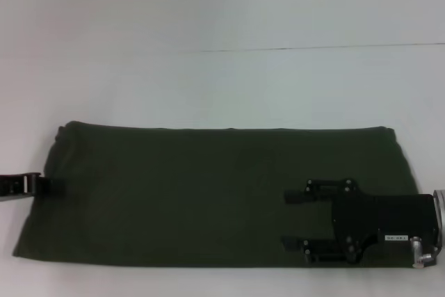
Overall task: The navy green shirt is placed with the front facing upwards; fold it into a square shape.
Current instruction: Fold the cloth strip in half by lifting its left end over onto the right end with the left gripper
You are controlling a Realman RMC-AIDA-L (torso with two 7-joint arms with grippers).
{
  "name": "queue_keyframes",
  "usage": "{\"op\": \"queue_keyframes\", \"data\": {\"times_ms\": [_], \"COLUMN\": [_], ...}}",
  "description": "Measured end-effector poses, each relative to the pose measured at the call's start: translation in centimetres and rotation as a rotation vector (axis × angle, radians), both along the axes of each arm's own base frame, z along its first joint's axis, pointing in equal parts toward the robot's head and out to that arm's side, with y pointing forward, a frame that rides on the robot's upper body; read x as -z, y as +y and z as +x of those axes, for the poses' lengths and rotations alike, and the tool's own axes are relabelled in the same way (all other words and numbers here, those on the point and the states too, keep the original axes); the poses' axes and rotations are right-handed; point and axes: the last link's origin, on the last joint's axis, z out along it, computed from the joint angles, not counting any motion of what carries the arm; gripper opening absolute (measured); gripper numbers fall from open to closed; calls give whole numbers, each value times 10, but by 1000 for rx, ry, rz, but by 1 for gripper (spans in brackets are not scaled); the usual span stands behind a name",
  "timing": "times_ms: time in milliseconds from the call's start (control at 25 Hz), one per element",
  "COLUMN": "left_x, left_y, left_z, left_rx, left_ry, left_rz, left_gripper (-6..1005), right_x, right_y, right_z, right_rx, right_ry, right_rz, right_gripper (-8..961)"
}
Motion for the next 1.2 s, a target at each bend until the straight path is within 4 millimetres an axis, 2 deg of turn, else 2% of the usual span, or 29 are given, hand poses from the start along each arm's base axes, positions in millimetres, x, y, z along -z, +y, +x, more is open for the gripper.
{"op": "queue_keyframes", "data": {"times_ms": [480,600,760,960,1000,1040,1200], "left_x": [-30,-33,-31,-27,-27,-18,-1], "left_y": [-1,-2,2,6,6,8,9], "left_z": [-19,-17,6,45,45,60,76], "left_rx": [-25,-19,55,208,208,259,296], "left_ry": [83,45,-80,-271,-271,-339,-392], "left_rz": [120,139,143,143,143,124,86], "left_gripper": [70,69,68,69,69,69,71], "right_x": [4,6,8,12,14,16,24], "right_y": [7,8,10,15,16,17,20], "right_z": [-1,-1,2,5,6,6,7], "right_rx": [18,23,46,87,98,108,137], "right_ry": [-4,-11,-20,-25,-28,-31,-34], "right_rz": [22,25,40,67,70,73,75], "right_gripper": [744,744,745,745,745,745,744]}}
